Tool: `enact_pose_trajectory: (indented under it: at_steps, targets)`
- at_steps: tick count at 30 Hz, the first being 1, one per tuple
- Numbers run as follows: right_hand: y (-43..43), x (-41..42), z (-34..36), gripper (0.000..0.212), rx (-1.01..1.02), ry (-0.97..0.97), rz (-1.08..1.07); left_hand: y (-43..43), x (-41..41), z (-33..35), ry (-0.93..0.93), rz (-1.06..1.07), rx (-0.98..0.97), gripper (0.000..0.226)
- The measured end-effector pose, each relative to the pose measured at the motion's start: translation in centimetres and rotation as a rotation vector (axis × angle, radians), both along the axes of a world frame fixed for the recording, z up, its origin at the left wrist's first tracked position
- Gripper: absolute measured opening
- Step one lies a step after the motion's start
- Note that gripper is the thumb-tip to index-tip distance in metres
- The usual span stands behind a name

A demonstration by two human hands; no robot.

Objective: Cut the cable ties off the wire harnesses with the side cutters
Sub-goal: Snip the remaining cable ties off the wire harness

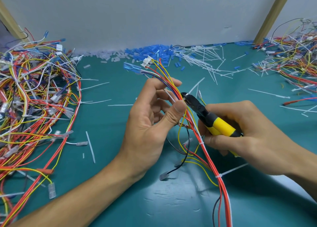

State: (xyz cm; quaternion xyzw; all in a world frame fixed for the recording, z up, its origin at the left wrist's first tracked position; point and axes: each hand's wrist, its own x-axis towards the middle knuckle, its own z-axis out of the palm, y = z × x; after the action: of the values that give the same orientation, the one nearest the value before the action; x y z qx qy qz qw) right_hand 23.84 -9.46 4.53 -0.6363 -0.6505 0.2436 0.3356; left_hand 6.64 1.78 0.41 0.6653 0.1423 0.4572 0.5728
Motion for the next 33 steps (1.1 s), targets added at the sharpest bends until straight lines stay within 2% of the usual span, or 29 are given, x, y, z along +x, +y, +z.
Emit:
enact_pose_trajectory:
  at_steps: [29,33]
  targets:
    - [0.00,-0.23,-0.24,0.008,0.027,-0.001,0.001,-0.15,-0.07,0.10,0.020,0.011,0.022,0.028]
    - [0.07,-0.01,-0.25,0.025,0.002,0.046,0.041,-0.16,-0.06,0.24,0.009,0.018,0.021,0.029]
